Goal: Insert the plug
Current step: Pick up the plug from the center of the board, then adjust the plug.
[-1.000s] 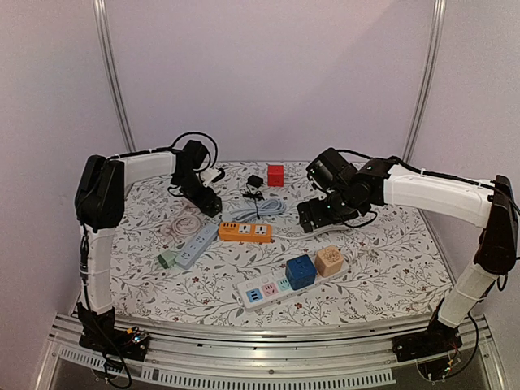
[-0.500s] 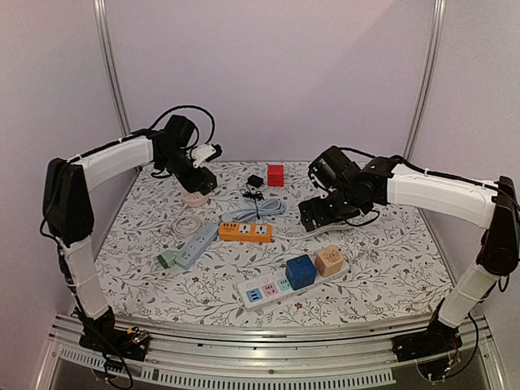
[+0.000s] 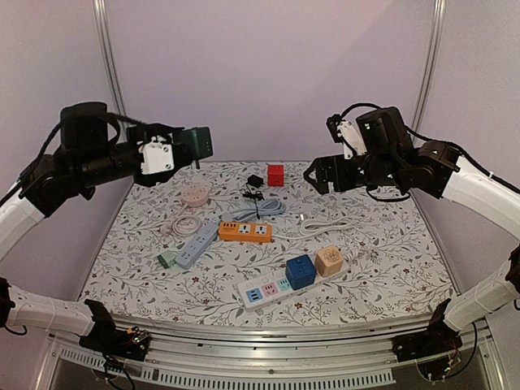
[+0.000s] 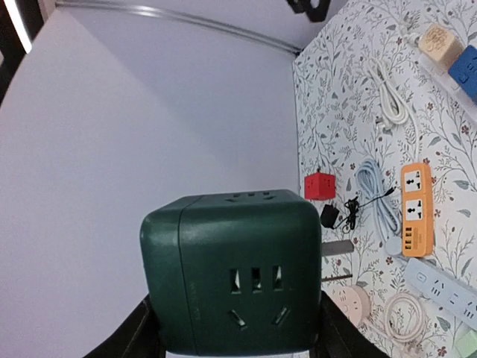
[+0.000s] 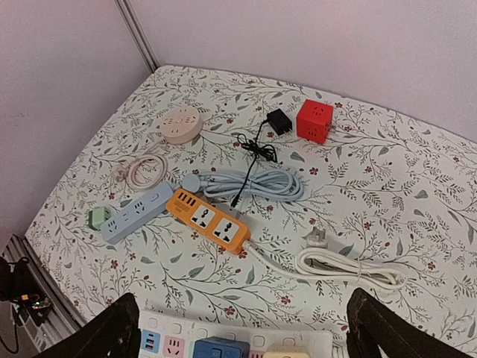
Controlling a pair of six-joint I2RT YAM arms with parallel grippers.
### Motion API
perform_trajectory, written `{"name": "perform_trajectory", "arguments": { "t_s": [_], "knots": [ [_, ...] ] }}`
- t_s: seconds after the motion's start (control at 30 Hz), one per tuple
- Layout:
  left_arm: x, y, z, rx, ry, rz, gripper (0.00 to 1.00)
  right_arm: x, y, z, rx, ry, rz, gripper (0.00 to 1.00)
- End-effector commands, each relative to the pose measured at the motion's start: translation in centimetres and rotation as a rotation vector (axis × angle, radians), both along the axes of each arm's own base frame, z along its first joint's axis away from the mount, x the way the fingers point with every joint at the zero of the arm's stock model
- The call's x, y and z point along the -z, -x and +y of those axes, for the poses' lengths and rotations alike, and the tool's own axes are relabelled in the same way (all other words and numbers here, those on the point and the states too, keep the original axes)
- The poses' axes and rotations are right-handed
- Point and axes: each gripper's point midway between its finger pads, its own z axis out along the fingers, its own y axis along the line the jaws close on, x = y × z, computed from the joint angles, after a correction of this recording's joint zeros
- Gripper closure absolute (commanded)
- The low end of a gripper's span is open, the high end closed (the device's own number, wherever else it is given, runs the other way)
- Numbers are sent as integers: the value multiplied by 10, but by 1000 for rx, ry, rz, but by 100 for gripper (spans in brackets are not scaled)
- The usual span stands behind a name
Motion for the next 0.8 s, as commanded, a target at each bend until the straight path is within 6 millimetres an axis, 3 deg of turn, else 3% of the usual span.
{"name": "perform_trajectory", "arguments": {
  "t_s": [0.0, 0.1, 0.27, 0.4, 0.6, 0.77],
  "knots": [
    [-7, 52, -39, 274, -200, -483, 100, -39, 16, 16, -116, -166, -61, 6],
    [1, 76, -50, 350, -248, -590, 100, -64, 37, 37, -223, -242, -71, 7],
    [19, 90, -63, 399, -310, -669, 100, -91, 85, 103, -500, -334, -75, 7],
    [32, 93, -67, 405, -331, -659, 100, -89, 108, 139, -623, -317, -76, 1],
    [45, 92, -72, 407, -348, -637, 100, -72, 109, 167, -643, -272, -54, 1],
    [47, 90, -74, 398, -338, -617, 100, -54, 110, 178, -639, -194, -71, 1]
  ]
}}
